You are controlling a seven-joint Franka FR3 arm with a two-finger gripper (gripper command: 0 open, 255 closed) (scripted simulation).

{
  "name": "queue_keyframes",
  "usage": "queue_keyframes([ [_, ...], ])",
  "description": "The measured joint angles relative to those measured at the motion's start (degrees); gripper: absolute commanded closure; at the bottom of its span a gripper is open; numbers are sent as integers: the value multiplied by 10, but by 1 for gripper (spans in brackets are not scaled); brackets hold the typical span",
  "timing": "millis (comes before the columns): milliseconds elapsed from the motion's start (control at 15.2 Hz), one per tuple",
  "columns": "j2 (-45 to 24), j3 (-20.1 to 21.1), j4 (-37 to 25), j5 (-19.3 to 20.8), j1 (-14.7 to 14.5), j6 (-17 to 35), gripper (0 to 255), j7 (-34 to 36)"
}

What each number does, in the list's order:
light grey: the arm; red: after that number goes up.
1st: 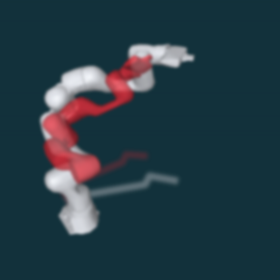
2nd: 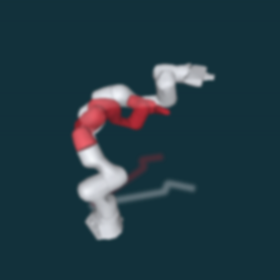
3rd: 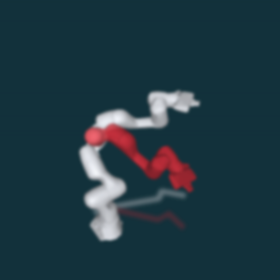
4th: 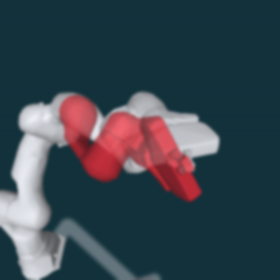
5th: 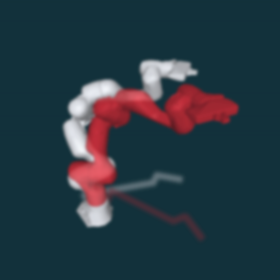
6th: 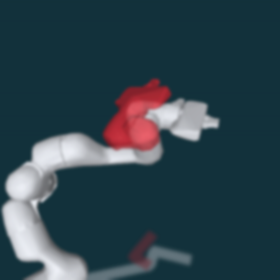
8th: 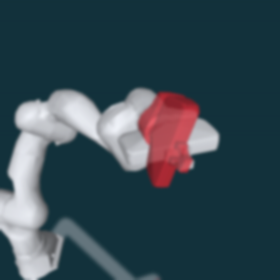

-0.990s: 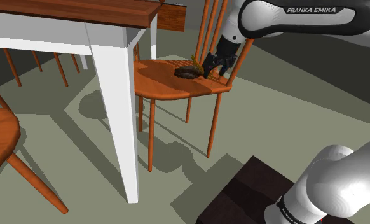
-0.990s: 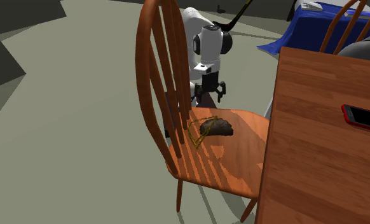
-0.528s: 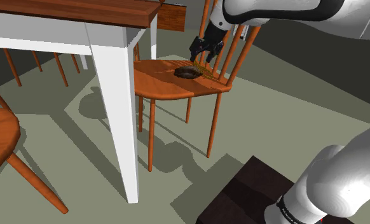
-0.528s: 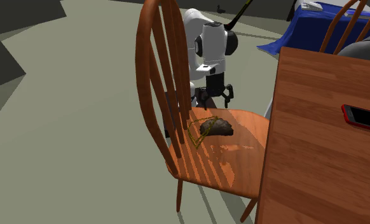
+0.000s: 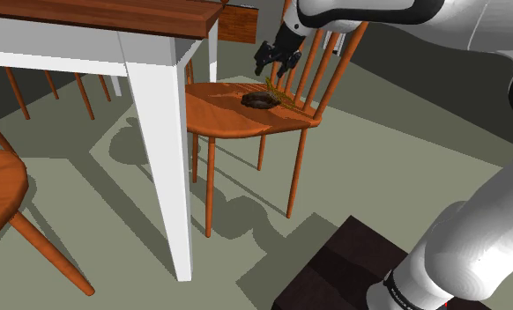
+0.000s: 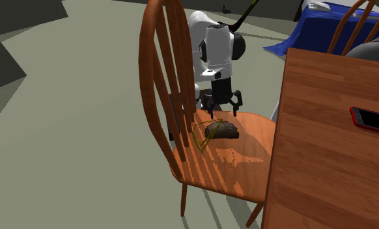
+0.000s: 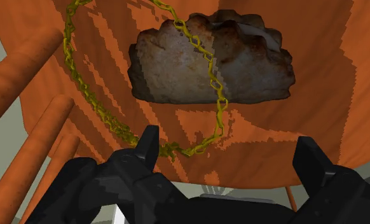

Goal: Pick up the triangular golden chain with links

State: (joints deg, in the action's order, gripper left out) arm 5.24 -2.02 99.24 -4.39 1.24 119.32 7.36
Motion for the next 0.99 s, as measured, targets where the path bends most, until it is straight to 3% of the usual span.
queue_keyframes([
  [264,3,0,33,-1,0,30,0,-2],
  [330,3,0,35,-2,0,33,255,-3],
  [990,2,0,37,-2,0,36,255,-4],
])
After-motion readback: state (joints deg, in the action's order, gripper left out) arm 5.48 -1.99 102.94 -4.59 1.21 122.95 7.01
